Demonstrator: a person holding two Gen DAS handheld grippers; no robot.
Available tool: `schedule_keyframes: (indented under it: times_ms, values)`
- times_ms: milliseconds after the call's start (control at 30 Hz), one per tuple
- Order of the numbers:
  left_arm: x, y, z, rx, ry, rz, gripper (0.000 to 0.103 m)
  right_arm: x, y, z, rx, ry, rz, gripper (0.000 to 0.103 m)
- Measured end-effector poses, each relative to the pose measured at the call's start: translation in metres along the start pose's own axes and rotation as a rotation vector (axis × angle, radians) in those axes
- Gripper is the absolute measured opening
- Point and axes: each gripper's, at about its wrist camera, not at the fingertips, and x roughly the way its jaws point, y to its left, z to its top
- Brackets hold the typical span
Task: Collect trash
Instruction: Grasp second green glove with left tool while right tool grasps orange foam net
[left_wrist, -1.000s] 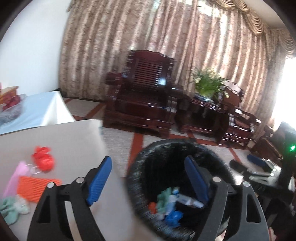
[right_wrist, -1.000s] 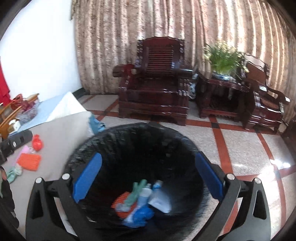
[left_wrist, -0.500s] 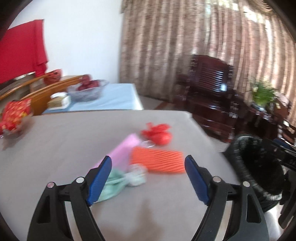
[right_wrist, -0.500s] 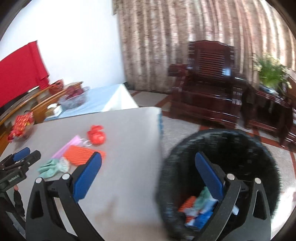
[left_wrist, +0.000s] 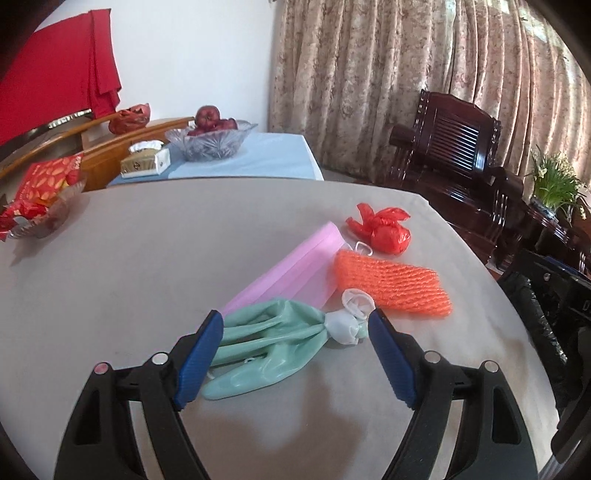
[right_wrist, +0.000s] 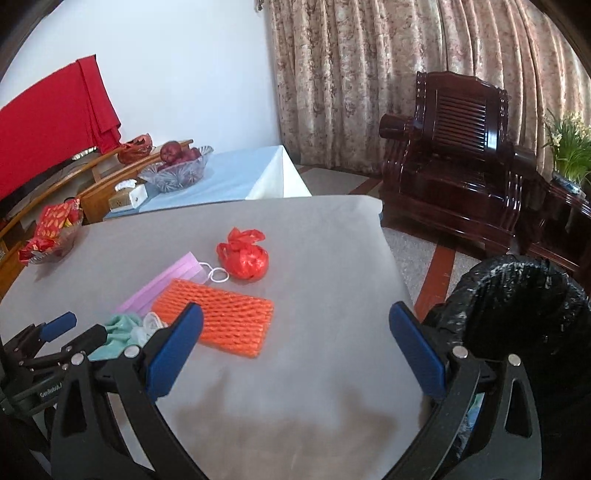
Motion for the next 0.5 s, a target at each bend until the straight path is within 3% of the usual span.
schedule_keyframes:
  times_ms: [500]
  values:
    - [0.055,-0.021,-0.001,-0.001,0.097,-0.004,0.078,0.035,-0.008,-0.008,-0.010,0.060,-0.030,0.097]
